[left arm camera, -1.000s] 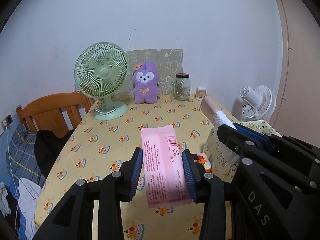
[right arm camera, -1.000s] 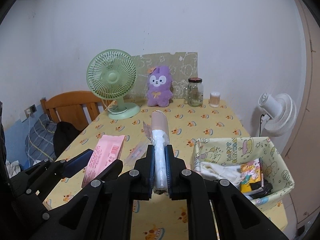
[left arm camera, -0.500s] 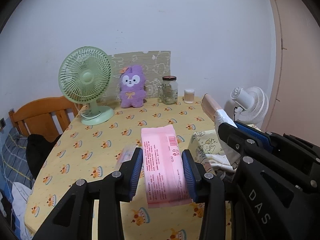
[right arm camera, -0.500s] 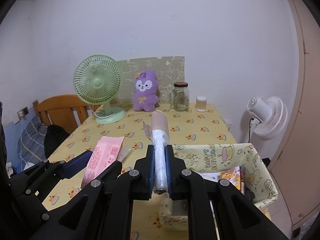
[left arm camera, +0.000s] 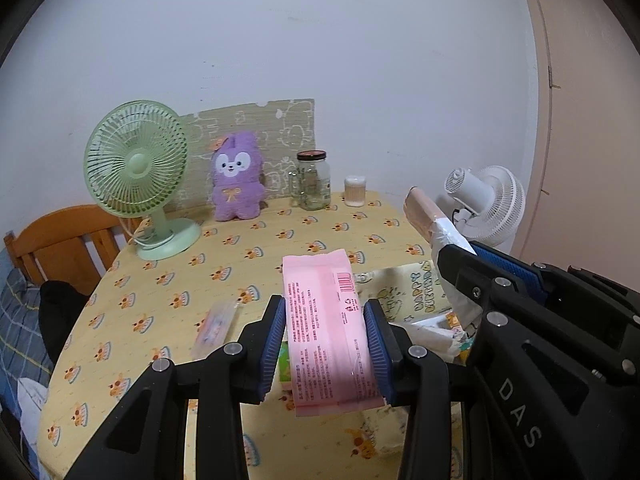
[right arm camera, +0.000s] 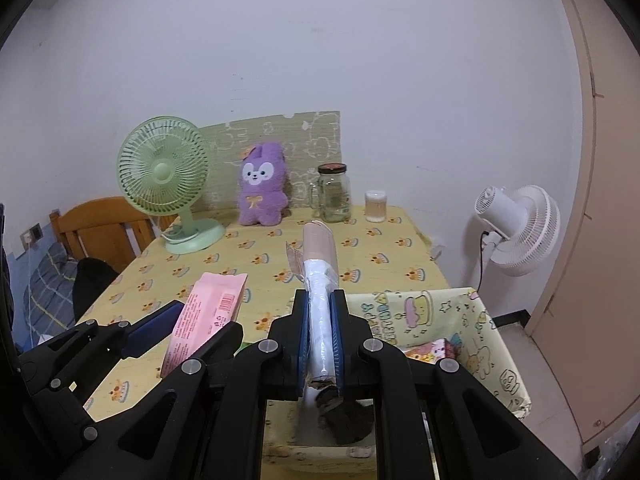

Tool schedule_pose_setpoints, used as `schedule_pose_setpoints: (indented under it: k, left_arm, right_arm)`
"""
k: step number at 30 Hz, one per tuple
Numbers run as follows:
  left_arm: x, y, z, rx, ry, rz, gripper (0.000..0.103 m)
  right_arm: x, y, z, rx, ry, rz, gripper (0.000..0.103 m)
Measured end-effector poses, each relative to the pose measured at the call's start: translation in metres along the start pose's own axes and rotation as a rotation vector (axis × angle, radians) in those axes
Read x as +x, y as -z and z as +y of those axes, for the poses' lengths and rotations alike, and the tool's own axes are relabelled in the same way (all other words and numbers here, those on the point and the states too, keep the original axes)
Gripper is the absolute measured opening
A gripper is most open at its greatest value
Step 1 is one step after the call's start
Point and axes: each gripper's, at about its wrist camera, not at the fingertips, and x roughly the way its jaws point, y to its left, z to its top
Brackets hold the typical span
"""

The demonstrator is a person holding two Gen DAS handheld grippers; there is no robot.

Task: Organize soft objects
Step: 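Lift the pink packet and white roll and carry both over the fabric box, then open the left tool to drop the pink packet while the right tool drops the white roll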

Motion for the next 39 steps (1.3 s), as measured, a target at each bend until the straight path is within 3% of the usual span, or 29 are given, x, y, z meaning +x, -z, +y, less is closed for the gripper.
schedule_pose_setpoints:
  k: [39]
  left_arm:
    - [0.063,-0.003,-0.086,0.119,0.153,0.106,0.041]
  right_arm:
    - [0.027,0.020,-0.093,0.091,0.166,0.074,0.013]
